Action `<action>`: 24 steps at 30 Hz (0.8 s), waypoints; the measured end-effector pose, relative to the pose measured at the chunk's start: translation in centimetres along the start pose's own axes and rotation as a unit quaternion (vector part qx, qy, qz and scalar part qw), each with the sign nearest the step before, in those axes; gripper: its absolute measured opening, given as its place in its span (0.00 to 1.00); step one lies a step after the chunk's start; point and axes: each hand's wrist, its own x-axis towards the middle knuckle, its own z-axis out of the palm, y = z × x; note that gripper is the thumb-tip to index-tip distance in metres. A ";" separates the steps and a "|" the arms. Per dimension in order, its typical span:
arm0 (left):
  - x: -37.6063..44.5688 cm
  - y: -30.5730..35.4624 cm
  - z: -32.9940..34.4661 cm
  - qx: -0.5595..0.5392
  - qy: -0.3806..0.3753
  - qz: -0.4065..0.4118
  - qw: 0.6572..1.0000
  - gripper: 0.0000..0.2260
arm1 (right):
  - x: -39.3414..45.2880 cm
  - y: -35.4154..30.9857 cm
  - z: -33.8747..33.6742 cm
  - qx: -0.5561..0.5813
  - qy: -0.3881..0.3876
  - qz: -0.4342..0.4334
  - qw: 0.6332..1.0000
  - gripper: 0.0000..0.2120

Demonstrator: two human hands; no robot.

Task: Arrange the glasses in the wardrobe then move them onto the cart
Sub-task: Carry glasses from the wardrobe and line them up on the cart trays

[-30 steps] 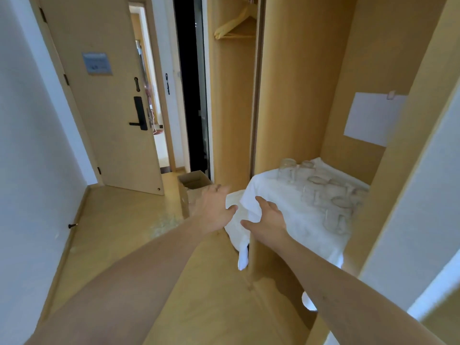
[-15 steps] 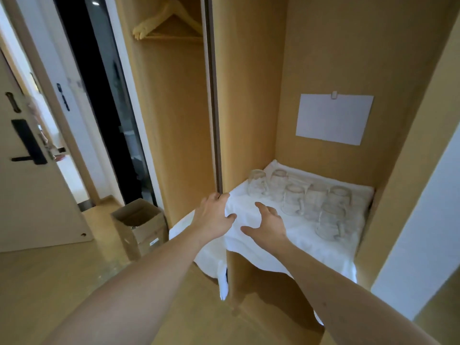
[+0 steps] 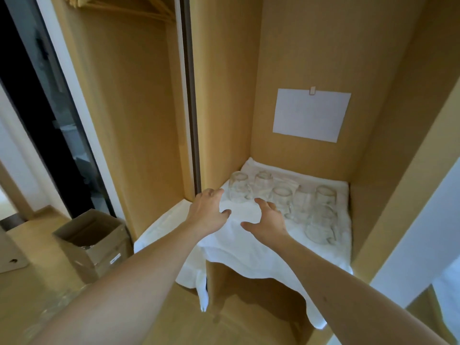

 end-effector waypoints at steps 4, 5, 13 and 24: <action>3.4 -0.3 1.1 -0.003 -0.004 0.005 1.000 0.23 | 4.4 0.3 -0.3 0.012 0.014 0.007 1.000 0.40; 4.5 -0.5 1.3 0.002 -0.005 0.008 1.000 0.22 | 5.6 0.5 -0.4 0.009 0.018 0.011 1.000 0.40; 16.2 -1.5 4.2 -0.007 -0.035 0.023 0.999 0.23 | 16.5 2.4 -1.2 -0.045 0.036 0.027 0.998 0.38; 26.3 -2.6 10.3 0.057 -0.146 0.054 0.986 0.46 | 25.8 5.3 -0.3 -0.114 -0.070 0.031 0.990 0.50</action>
